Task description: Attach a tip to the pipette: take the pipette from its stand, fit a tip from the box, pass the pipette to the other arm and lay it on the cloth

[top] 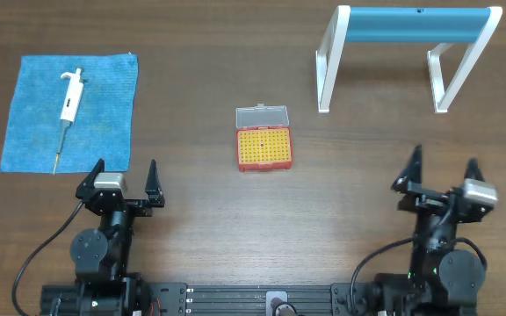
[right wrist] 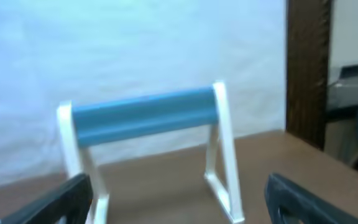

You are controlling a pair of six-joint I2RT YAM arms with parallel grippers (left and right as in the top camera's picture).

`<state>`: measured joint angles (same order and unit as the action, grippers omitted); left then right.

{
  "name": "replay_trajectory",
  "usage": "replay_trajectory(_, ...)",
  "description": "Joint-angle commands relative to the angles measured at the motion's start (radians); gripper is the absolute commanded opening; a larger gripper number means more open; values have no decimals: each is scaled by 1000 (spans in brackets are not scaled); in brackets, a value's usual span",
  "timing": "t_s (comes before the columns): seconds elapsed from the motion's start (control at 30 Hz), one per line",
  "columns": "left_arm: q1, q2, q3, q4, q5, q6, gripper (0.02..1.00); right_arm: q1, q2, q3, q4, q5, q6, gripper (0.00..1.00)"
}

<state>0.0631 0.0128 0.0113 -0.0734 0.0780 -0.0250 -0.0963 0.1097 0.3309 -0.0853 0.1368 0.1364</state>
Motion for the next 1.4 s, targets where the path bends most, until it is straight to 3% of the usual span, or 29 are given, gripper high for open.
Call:
replay_trajectory(0.03, 5, -9, -6, -2, -18, -5, 998, -46, -55, -171, 220, -79, -11, 897)
replay_trajectory(0.27, 5, -9, -6, -2, -18, -5, 996, -43, -97, -321, 252, -133, -11, 895)
replay_trajectory(0.5, 5, -9, -6, -2, -18, -5, 998, -43, -109, -327, 14, -149, 0, 897)
replay_trajectory(1.4, 5, -9, -6, -2, -19, -5, 996, -43, -101, -327, 12, -148, 0, 897)
